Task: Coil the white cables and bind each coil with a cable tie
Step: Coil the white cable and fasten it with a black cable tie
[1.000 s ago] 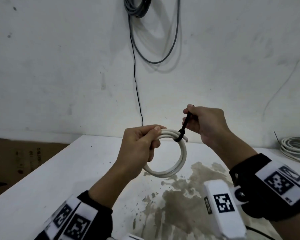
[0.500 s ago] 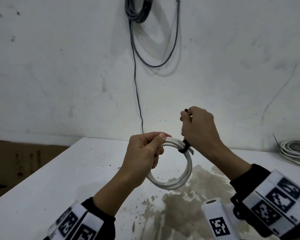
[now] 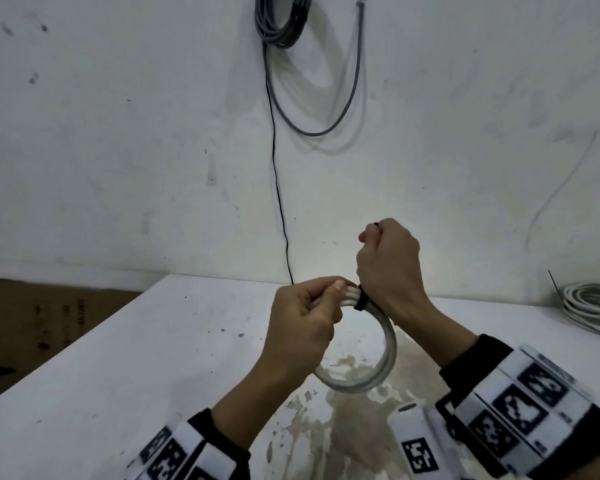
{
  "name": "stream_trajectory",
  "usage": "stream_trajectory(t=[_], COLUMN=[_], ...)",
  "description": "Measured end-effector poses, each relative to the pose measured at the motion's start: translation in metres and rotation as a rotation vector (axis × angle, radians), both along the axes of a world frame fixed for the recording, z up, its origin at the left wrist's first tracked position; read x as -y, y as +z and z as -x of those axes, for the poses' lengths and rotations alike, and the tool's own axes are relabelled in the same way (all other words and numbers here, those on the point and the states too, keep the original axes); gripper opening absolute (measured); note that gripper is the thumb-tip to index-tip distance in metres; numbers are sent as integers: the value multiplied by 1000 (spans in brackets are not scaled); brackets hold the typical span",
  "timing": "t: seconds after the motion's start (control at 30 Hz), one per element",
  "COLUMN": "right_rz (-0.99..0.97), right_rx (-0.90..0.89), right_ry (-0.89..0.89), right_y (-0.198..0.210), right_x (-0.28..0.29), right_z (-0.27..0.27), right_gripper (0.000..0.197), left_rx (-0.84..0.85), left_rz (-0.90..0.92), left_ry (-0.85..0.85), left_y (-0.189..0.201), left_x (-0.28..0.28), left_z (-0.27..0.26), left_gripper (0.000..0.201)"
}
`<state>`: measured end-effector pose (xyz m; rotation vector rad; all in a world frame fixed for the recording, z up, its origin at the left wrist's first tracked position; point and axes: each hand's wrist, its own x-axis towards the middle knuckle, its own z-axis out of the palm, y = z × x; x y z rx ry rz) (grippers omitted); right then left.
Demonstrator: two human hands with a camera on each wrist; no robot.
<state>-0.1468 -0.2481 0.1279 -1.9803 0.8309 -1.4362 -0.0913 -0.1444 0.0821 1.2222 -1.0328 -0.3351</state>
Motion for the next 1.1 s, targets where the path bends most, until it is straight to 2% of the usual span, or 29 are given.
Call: stream_trajectory(t=[0.17,0.3,0.53,0.6,0.67,0.73,0.8,0.93,1.0,1.1], right_rz=[-139,-78,61,27,-118,-316,-399,-439,-379,-407], right_rx=[-34,-114,-116,-103,5,40,-143,-492,-591,-495], right_ry=[140,184,92,41,34,103,230,548,560,504], right_y=[6,10,8,11,14,20,28,29,19,4], right_x=[5,10,21,33,57,69,58,4,-12,-18], right_z=[8,6,-2,2,19,40,47,43,37,26], right_gripper=[34,34,35,38,45,41,33,68,75,74], left_rx=[-219,-292,-99,-28,20,5,-65,-167,-174,-163], left_rz=[-187,-264,-264,-277,-281,-268,-238,-214,-195,-148], left_ry=[-266,-466,-462,-527,-632,-592,-467,-366,-350,-303], left_y=[12,20,30,32,32,33,30,26,24,26], left_x=[-5,-13,-17,-21,-29,-34,-33,-18,-11,-4], left_z=[-9,-13,-18,-19,-19,-25,-37,-45,-44,-42], left_gripper=[26,30,29,28,25,23,22,26,26,28])
